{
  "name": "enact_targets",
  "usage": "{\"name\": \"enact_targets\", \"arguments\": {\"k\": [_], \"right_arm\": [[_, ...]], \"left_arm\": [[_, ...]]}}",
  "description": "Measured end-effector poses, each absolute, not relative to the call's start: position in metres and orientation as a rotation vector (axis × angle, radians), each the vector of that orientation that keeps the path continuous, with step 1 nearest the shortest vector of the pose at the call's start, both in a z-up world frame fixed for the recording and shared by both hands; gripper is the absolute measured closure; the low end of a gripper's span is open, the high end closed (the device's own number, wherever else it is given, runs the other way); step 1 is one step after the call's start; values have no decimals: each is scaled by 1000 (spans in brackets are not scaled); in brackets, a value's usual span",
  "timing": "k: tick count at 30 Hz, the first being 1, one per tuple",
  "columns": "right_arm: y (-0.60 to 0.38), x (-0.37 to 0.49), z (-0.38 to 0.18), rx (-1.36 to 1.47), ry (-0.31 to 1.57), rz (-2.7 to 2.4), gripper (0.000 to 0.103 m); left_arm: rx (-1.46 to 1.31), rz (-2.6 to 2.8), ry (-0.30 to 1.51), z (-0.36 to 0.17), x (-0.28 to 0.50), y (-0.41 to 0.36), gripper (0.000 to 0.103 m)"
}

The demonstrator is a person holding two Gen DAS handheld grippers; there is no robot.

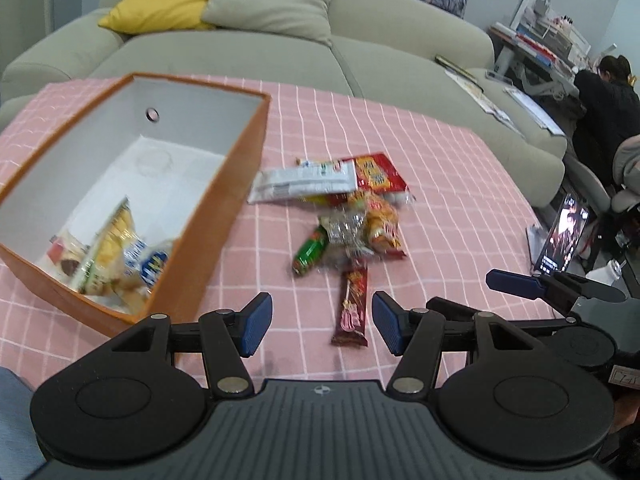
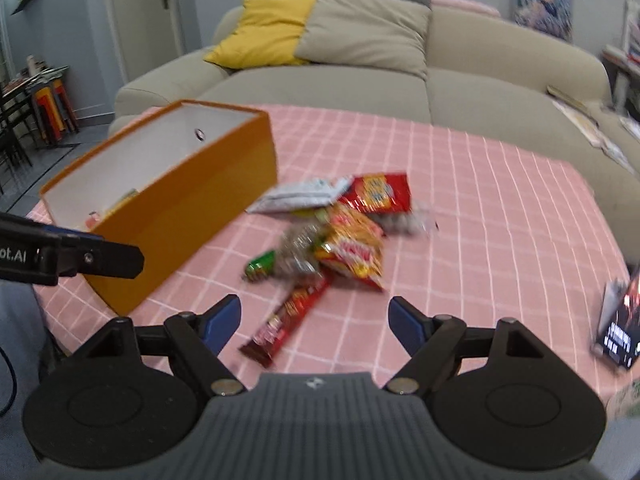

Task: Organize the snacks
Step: 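Move both tools back over the remaining snack pile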

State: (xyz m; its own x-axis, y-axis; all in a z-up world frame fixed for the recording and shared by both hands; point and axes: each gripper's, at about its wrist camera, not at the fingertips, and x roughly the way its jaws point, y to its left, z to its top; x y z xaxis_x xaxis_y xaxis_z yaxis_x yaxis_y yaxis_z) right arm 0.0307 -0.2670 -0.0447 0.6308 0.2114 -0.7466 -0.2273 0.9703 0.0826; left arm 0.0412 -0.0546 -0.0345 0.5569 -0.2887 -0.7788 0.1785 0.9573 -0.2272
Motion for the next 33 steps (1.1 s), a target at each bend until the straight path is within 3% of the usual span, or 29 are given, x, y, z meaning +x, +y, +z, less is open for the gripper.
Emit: {"name": "enact_targets", "arguments": {"k": [2,5,10,20,33], "right_arm": [[-270,33,-53,-3,869,217,27],[-276,37,-67,7,922,150,38],[-294,44,-81,95,989,92,43],[-275,73,-89,6,927,176,45],[-287,130,-91,82,891,211,45]], "left_arm": [[-129,-282,950,-41,42,-58,35],[-133,-286,975,-49,47,-62,35],[-144,-291,1001,-63,57,-71,37],[-167,-288,984,-66,90,-81,37],[-194,-299,1028,-79,135,-89,45]]}}
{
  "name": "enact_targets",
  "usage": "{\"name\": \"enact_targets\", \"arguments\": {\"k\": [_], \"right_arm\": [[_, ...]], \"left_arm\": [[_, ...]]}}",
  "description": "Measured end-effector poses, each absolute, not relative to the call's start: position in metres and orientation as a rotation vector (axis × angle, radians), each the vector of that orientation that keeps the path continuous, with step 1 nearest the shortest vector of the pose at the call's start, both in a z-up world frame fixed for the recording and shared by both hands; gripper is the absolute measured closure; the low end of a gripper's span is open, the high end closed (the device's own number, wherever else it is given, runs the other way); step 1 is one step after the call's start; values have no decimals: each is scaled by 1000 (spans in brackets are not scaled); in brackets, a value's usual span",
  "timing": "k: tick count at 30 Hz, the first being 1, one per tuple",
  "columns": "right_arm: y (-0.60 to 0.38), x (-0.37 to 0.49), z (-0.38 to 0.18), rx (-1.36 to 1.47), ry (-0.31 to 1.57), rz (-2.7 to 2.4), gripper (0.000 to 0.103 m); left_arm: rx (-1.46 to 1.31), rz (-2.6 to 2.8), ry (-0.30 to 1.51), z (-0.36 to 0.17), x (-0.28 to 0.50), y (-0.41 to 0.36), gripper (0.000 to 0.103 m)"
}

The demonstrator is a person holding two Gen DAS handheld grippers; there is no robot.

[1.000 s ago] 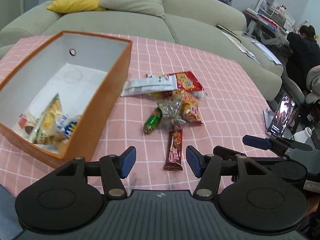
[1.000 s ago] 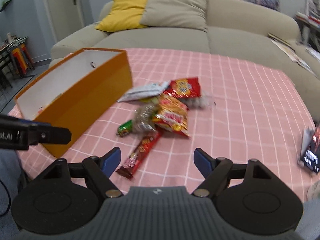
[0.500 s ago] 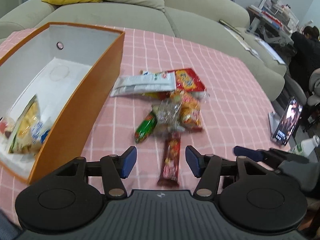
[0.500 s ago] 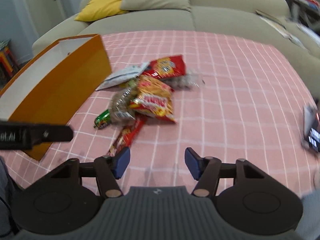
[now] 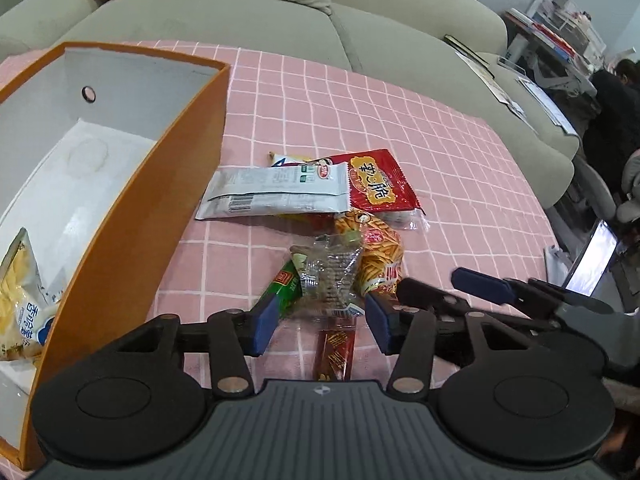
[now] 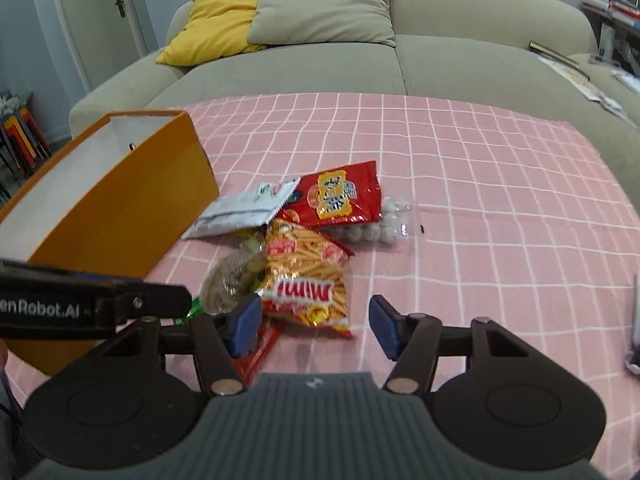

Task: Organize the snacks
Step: 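Move both tools back over the remaining snack pile, then grasp the clear snack bag with the left tool while the right tool grasps the red Mimi bag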

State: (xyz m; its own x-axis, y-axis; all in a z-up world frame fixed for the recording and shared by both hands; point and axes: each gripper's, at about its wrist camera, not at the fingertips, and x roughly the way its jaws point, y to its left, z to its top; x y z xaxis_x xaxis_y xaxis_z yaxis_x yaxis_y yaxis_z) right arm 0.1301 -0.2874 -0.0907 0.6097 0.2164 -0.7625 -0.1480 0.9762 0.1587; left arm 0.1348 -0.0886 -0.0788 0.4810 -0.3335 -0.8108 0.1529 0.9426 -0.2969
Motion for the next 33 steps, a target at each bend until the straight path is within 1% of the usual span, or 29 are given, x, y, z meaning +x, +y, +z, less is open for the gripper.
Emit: {"name": "enact_targets", "arguments": {"k": [11,13,15,17,18,21,22,23,25,27,28,30,33], "right_arm": [[-287,170,-118,124,941,273,44],[-292,171,-122,144,958,300,55],[-295,169,-119,141,950,317,71],[-296,166,-117,123,940,323,78],[-297,165,-115,117,938,323,81],[-301,159,-117,114,944,331,81],[-301,158,-117,109,941,335,81],[-302,157,-116,102,938,337,77],[-303,158,-115,78,927,334,74],[-305,161,-117,58,926,342,61],[-308,165,-119,56,934,347,57],[-314,172,-126,71,952,353,40],[-323,177,-132,125,962,379,38]], "left_arm": [[-213,-283,1101,-95,151,-91,44],[-225,-279,1122,-98,155,-94,44],[-222,-276,1117,-98,158,-97,44],[-220,-264,1125,-100,163,-102,44],[-222,-263,1133,-102,166,-104,44],[-198,-234,1152,-109,172,-111,44],[-184,-223,1161,-111,173,-113,44],[-186,-225,1167,-112,175,-113,44],[-188,-219,1175,-114,177,-113,46],[-185,-212,1175,-115,180,-113,49],[-180,-205,1179,-116,181,-113,51],[-183,-205,1194,-117,184,-114,52],[-192,-220,1209,-116,186,-114,49]]}}
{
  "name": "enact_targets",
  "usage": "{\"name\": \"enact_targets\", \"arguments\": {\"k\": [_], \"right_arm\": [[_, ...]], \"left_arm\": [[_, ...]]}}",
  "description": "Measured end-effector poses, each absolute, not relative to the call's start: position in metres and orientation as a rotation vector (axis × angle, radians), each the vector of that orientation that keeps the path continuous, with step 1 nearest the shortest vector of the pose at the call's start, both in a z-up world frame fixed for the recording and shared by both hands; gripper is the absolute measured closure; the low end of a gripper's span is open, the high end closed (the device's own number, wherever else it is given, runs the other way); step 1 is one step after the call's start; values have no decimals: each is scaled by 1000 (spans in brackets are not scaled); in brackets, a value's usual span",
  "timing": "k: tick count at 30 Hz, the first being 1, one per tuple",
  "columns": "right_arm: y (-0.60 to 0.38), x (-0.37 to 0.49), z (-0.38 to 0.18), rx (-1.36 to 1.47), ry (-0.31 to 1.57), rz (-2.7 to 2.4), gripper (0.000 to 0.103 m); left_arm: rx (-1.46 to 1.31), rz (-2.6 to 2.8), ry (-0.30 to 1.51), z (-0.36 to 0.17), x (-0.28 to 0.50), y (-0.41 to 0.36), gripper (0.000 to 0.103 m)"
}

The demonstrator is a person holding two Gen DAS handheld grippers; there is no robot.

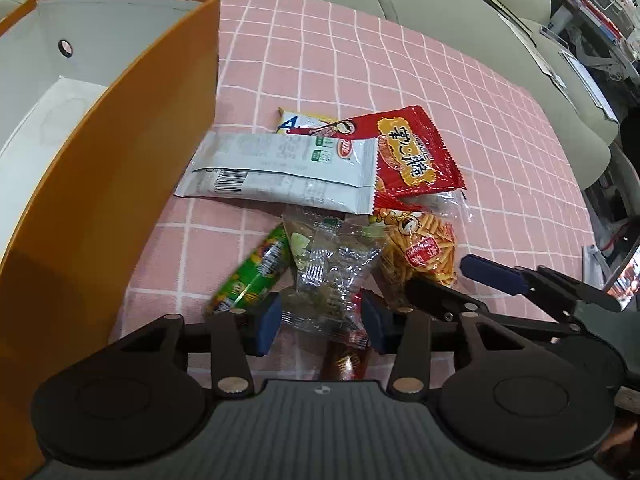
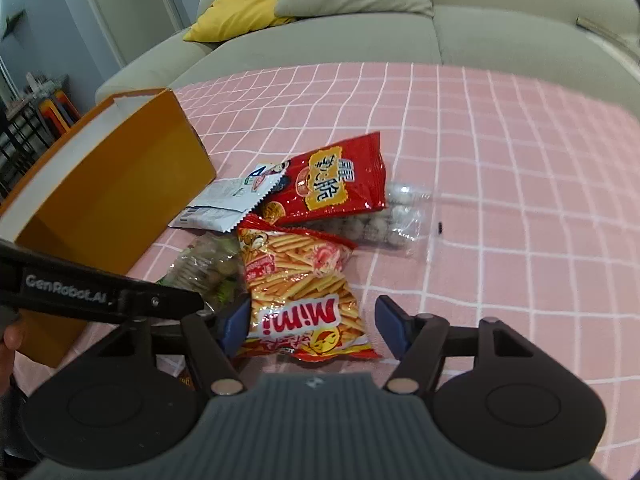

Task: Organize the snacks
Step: 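Grasp the clear snack bag with the left tool while the right tool grasps the red Mimi bag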

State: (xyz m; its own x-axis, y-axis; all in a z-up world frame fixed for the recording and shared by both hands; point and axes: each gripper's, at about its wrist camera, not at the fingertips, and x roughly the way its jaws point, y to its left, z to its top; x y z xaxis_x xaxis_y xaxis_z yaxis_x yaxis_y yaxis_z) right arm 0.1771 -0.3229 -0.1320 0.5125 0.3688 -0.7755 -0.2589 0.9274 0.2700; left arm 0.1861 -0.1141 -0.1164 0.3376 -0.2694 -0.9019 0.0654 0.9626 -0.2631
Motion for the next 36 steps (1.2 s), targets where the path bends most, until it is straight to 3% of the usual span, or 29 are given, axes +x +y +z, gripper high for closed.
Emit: {"name": "enact_targets", "arguments": {"k": [7,14,17,19,22,36], "right_arm": [[-319,173,-145,142,963,392,41],[-307,168,-142,79,962,366,53],[-301,167,-139,45,972,359,57],[-299,168,-136,40,988,344,58],[-299,166,-129,25,999,318,59],[-289,126,-91,17,999,314,59]], "left_arm": [[-180,-197,1215,-120,191,-118,46],[-142,-187,1222,-129,194,-128,46],[-122,-180,1232,-130,195,-129,51],[-114,-178,1230,-128,196,-129,61],[-132,-183,1220,-122,191,-124,68],[-205,-176,1131,-76,140,-90,71]]}}
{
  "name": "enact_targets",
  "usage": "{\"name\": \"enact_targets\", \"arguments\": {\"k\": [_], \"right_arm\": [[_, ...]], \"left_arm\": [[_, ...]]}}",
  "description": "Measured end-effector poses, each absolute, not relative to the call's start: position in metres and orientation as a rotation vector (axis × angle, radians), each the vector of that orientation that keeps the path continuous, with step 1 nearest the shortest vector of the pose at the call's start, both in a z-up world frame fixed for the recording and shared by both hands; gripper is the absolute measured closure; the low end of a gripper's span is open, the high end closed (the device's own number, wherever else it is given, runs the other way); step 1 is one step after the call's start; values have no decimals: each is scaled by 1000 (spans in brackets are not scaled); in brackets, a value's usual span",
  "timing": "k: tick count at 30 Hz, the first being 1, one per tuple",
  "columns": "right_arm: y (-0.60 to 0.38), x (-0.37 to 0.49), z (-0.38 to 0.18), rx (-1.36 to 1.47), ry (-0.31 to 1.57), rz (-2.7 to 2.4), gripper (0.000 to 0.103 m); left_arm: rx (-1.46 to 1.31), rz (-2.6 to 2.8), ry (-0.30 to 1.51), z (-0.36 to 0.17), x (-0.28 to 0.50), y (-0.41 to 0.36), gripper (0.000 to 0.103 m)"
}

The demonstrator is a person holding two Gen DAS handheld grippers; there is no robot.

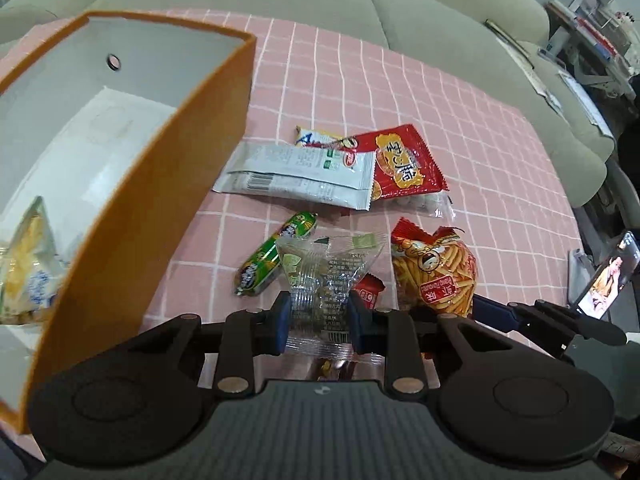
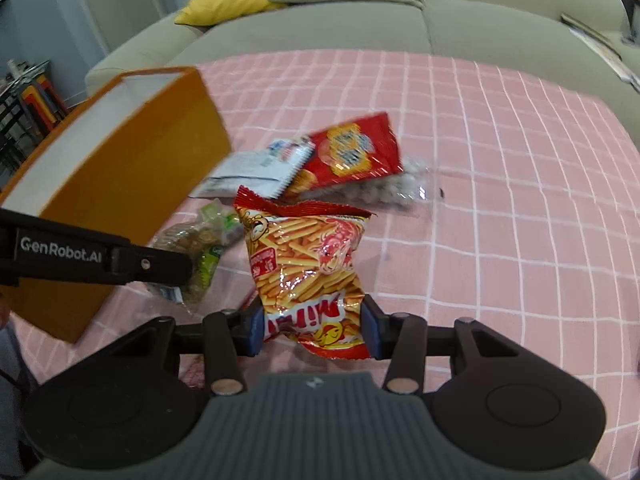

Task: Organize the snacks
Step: 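Grasp the clear snack bag with the left tool while the right tool grasps the red Mimi bag, then carry both bags over the box and open both tools to release them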

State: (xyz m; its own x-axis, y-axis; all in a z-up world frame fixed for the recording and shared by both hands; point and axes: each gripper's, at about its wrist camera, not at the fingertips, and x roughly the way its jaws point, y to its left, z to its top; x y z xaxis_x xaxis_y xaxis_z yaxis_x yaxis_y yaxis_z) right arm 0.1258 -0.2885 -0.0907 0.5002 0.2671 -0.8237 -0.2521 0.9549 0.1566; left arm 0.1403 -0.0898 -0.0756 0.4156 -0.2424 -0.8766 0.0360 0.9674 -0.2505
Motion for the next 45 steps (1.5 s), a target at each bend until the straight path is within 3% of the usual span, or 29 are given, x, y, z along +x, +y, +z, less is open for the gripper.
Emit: {"name": "enact_targets", "arguments": {"k": [25,35,45], "right_arm": [[-158,127,33,-187,774,582,59],[-96,167,23,-273,856,692,59],[-38,194,-24,-488,956,728,59]], "left_arm": [[-209,-135,895,33,112,39,71],[-131,-25,1016,7,146,80,71],[-4,45,1162,-44,164,101,72]]}}
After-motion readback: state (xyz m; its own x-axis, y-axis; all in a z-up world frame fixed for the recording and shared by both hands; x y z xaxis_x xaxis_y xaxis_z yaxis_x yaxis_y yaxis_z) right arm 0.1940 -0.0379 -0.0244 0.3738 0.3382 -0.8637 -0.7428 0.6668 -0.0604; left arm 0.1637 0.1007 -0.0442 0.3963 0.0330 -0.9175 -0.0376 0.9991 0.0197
